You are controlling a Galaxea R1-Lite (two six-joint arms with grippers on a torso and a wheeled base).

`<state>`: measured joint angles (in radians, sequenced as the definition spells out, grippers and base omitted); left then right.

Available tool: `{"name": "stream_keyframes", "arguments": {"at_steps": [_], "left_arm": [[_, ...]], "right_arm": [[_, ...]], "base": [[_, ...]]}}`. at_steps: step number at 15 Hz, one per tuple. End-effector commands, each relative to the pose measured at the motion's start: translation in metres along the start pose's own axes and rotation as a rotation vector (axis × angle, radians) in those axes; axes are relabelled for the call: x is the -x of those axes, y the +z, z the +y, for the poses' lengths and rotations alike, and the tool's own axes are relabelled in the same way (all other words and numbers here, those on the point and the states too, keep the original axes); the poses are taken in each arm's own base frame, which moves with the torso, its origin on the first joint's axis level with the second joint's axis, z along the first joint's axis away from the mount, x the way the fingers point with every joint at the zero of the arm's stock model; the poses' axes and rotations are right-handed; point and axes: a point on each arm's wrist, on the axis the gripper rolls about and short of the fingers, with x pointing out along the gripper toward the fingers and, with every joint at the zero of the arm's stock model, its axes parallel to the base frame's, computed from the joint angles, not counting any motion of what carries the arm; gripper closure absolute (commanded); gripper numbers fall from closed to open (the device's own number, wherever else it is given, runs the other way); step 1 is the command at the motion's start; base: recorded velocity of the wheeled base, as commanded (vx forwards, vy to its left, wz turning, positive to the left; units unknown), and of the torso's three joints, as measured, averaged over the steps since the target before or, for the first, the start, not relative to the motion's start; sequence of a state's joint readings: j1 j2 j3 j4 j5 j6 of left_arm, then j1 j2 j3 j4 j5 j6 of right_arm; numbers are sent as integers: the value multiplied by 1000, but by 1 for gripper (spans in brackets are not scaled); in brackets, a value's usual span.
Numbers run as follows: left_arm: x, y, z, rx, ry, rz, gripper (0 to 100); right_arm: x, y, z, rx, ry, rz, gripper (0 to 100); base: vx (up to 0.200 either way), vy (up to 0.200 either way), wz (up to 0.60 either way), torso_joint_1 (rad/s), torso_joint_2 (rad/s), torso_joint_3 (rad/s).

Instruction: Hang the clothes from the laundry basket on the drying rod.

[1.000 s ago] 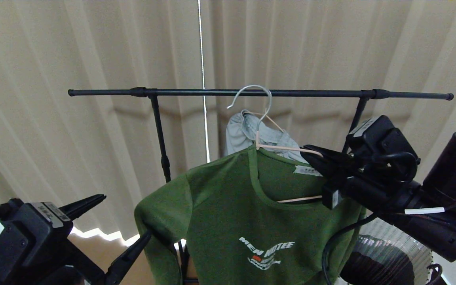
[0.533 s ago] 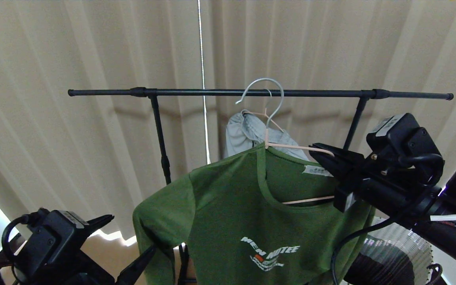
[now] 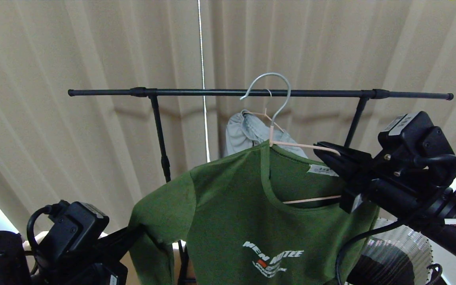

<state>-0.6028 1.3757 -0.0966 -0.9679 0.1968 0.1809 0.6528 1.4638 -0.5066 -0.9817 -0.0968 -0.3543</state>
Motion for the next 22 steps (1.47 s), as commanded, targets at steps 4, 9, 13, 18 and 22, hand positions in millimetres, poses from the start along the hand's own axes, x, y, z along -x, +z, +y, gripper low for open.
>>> {"name": "stream_keyframes", "arguments": {"at_steps": [4,9,13,18,22], "left_arm": [[2,-22,34,59,208,111,100],[7,-27,44,83,273,128,100],[11,-19,36,73,227,66,0],[39,-5,31,71,140,-115,0],[58,-5,32,79,165,-184,0]], "right_arm": [[5,-6,-18,8,-80,29,100],[5,-10,-26,8,-116,43,100],[6,-9,-27,7,-119,37,100],[17,-24,-45,12,-289,163,100],[48,-49,-48,1,-353,321,100]], "base": [[0,0,0,0,0,0],[0,0,0,0,0,0],[0,0,0,0,0,0],[0,0,0,0,0,0],[0,0,0,0,0,0]]}}
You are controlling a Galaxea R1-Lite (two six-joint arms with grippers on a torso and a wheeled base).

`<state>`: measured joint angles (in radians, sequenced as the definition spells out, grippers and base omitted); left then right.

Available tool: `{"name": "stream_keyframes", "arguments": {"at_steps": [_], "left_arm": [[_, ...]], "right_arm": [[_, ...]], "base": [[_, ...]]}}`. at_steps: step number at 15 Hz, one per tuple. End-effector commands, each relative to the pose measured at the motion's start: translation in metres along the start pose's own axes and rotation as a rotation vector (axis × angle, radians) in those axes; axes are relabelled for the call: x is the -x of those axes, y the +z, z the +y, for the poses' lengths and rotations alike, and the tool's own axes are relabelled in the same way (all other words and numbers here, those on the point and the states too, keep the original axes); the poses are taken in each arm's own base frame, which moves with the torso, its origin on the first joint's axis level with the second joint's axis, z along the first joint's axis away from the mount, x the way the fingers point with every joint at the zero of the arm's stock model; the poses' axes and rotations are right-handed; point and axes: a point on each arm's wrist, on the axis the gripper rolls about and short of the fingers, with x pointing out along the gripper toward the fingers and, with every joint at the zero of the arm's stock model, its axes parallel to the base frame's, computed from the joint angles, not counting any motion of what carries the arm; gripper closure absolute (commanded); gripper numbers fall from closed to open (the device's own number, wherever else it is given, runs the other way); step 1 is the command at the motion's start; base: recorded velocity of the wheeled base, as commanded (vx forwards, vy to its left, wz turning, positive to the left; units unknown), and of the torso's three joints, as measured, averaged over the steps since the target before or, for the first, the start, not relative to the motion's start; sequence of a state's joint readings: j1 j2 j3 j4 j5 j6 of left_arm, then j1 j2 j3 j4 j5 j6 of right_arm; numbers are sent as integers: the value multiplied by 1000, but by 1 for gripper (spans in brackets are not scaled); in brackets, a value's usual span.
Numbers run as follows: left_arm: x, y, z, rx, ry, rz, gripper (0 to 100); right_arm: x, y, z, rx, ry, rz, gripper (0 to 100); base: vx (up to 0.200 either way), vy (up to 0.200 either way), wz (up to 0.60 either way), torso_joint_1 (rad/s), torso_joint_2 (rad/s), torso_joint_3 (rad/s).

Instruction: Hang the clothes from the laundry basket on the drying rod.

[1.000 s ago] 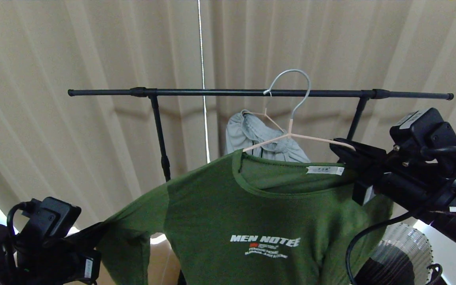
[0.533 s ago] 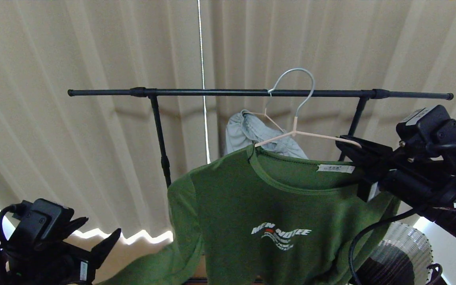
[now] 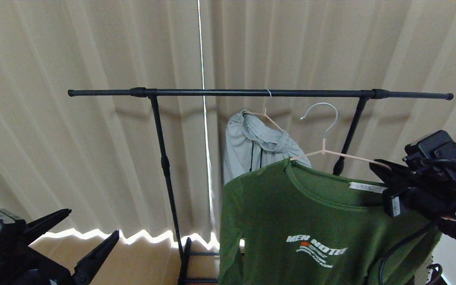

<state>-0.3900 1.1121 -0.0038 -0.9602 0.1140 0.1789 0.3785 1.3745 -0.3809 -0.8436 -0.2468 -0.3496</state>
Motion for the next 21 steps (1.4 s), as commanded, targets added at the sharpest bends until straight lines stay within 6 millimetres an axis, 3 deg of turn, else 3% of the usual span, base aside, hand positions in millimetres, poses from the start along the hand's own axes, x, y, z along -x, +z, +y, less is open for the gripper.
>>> {"name": "stream_keyframes", "arguments": {"at_steps": [1,5,8,10,15,18,20,21], "left_arm": [[13,5,5,12,38,-73,0],[26,1,26,38,269,-48,0],[49,-4,34,57,451,-48,0],[77,-17,27,67,554,-1,0],[130,-42,-5,71,530,25,0],[120,-71,-11,86,401,55,0],[117,-72,-14,104,228,5,0],[117,-72,-14,102,226,5,0]], "right_arm": [[18,-17,-7,-28,-40,46,100],[43,-50,-9,-27,-111,149,100],[54,-58,-9,-33,-139,161,100],[67,-65,-12,-37,-164,162,100],[66,-64,-12,-44,-167,155,100],[65,-60,-13,-52,-171,140,100],[63,-58,-14,-90,-174,129,100],[62,-56,-14,-111,-175,124,100]], "base": [[0,0,0,0,0,0],[0,0,0,0,0,0],[0,0,0,0,0,0],[0,0,0,0,0,0],[0,0,0,0,0,0],[0,0,0,0,0,0],[0,0,0,0,0,0],[0,0,0,0,0,0]]}}
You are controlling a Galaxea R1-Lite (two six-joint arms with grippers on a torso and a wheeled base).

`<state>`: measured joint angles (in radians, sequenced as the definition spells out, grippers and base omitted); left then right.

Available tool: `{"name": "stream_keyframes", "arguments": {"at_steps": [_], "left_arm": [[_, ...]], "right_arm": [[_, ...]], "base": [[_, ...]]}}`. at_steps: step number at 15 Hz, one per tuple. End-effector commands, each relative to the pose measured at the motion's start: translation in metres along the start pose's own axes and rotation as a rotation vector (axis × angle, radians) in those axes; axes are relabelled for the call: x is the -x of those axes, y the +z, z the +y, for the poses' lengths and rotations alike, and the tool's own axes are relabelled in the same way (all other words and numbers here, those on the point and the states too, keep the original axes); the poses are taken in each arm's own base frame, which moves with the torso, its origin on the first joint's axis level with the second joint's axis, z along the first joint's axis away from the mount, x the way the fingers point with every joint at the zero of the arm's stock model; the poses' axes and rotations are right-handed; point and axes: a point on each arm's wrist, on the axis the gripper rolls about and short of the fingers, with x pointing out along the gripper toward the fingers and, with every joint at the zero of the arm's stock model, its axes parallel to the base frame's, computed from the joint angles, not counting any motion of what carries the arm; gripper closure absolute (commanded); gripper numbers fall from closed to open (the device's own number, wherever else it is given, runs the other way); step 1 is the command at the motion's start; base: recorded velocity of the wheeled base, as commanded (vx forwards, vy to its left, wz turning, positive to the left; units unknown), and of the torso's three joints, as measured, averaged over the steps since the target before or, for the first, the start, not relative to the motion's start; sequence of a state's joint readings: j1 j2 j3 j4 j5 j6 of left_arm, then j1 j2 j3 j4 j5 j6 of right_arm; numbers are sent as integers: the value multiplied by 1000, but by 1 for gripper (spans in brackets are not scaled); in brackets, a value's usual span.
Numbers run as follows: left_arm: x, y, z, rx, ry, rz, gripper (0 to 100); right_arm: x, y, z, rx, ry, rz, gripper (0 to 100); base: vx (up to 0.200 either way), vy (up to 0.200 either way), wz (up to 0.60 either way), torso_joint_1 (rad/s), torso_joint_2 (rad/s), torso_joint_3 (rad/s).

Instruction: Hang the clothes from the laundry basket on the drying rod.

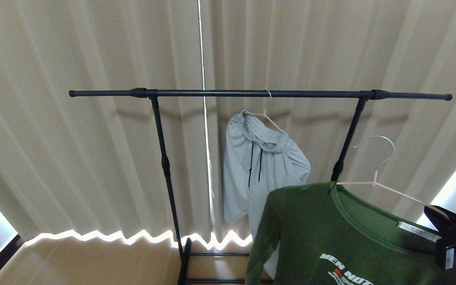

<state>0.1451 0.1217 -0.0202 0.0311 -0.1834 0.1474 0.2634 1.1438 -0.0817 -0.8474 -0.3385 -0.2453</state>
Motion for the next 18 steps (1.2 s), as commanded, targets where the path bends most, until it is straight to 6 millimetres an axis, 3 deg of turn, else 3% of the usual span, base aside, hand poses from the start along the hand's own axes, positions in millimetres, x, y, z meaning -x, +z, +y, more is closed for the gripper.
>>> {"name": "stream_keyframes", "arguments": {"at_steps": [1,8,12,14,18], "left_arm": [[1,-5,-1,-1,-6,-15,0],[1,-4,-1,-4,-25,-16,0],[2,-5,3,-27,-260,-43,0],[1,-6,6,54,-145,-24,0],[1,-6,6,69,-127,-21,0]], "right_arm": [[-3,3,0,-16,1,-3,100],[-4,6,1,-21,9,-14,100],[-4,6,1,-21,16,-18,100],[-3,6,1,-22,16,-19,100],[-4,6,1,-21,13,-16,100]], "base": [[0,0,0,0,0,0],[0,0,0,0,0,0],[0,0,0,0,0,0],[0,0,0,0,0,0],[0,-50,0,-1,1,1]]}}
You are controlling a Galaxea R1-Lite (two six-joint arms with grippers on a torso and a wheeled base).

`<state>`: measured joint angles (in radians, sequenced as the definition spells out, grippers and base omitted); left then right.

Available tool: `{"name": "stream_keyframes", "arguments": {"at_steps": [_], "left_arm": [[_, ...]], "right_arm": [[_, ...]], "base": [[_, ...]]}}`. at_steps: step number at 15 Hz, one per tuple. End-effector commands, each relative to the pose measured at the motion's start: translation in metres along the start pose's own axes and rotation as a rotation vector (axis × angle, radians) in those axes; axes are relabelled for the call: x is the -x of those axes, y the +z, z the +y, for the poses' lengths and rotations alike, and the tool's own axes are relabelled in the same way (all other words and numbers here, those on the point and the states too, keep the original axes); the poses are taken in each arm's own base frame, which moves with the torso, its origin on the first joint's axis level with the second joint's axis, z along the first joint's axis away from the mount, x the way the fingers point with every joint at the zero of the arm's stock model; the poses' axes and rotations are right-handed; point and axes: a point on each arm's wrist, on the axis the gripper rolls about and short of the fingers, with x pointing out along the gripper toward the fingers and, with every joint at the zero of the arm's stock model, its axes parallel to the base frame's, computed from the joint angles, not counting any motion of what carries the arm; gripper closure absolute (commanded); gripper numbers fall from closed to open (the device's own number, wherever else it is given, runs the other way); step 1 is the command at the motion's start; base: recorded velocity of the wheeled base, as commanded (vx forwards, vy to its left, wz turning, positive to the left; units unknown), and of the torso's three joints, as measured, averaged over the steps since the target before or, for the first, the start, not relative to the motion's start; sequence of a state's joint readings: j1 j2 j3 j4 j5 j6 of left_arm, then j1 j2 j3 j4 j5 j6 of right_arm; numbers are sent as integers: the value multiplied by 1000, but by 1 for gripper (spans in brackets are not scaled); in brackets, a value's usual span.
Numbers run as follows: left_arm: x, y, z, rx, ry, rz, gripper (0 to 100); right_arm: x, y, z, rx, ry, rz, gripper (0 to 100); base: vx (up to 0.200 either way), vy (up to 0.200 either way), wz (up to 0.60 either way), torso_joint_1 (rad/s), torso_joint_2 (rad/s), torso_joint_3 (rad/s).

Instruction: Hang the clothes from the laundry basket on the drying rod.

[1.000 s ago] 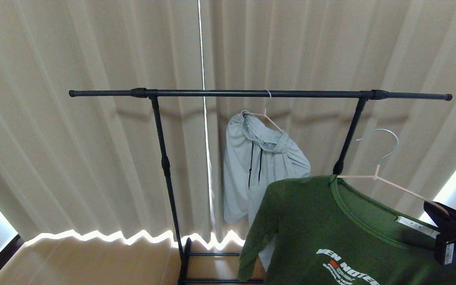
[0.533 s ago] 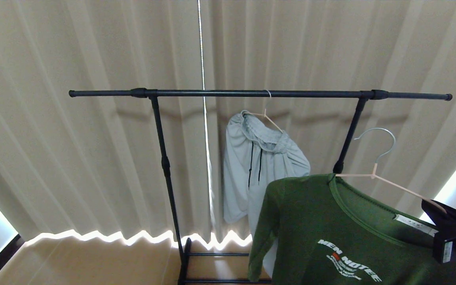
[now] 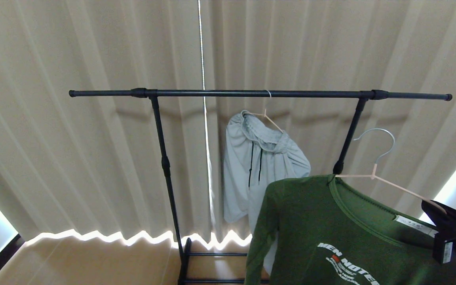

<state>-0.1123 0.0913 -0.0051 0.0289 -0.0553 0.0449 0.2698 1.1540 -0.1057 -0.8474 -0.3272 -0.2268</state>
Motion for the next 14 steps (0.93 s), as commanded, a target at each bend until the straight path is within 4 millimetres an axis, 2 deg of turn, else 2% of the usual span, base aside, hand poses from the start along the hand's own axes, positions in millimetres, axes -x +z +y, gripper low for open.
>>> {"name": "stream_keyframes", "arguments": {"at_steps": [1,13,14], "left_arm": [[0,0,0,-1,-1,4,0],[0,0,0,2,-1,4,0],[0,0,0,2,-1,4,0]], "right_arm": [[0,0,0,0,-1,0,100],[0,0,-1,0,-10,0,100],[-1,-1,-2,1,-27,9,100]], "base": [[0,-200,0,2,2,2],[0,-200,0,4,4,5],[0,0,0,0,0,0]]}}
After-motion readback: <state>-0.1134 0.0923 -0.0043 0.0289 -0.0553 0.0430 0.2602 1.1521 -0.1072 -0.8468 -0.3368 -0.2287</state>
